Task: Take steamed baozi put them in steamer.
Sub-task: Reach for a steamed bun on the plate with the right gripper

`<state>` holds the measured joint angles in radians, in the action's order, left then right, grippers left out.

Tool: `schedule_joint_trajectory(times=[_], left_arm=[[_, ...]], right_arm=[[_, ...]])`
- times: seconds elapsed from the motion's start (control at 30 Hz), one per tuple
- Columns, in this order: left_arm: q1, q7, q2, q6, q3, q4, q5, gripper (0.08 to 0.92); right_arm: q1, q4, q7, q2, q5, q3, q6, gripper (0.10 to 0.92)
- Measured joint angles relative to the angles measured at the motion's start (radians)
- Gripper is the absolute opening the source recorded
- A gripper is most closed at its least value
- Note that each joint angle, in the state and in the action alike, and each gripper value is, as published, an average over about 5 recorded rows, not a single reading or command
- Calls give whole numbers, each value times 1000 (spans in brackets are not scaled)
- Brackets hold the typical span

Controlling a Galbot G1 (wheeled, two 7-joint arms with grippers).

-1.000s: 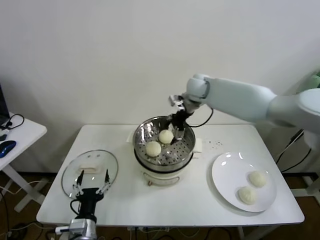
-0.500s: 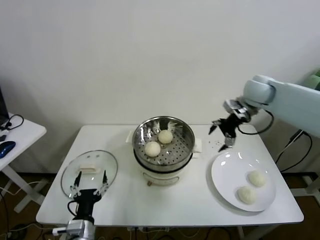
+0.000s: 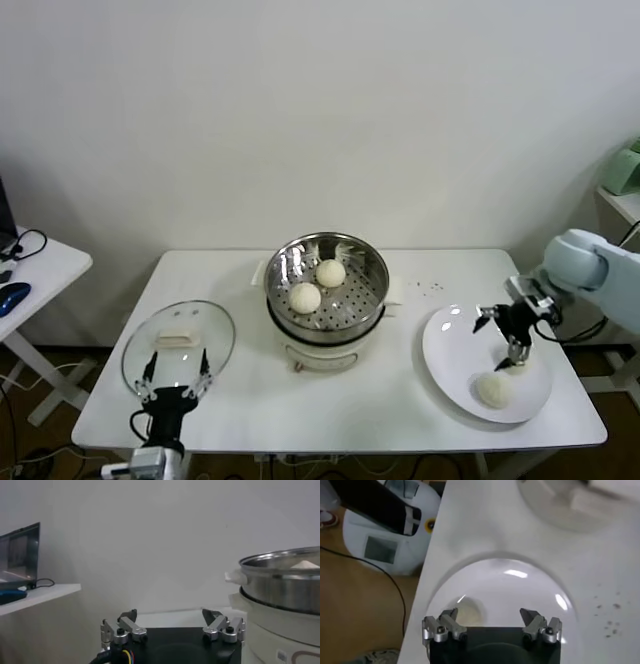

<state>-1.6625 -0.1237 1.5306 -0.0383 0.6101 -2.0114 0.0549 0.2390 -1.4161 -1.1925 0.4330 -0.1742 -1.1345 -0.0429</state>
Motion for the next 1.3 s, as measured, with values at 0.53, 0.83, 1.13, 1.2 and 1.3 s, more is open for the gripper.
schedule_joint_trajectory(times=[0.53, 0.83, 1.13, 1.2, 1.3], left_arm=[[-7, -3, 3, -7, 1, 22, -2, 823], [-3, -11, 4, -4, 5, 32, -8, 823], [1, -11, 5, -3, 4, 39, -8, 823], [2, -11, 5, -3, 4, 40, -8, 823], [3, -12, 6, -2, 4, 41, -8, 823]], right_arm=[[-194, 33, 50, -11, 98, 106, 24, 823], [-240, 65, 63, 11, 138, 136, 37, 823], [-264, 91, 71, 37, 171, 156, 41, 823], [-266, 96, 71, 42, 174, 159, 41, 822], [-269, 100, 72, 48, 177, 163, 42, 805]])
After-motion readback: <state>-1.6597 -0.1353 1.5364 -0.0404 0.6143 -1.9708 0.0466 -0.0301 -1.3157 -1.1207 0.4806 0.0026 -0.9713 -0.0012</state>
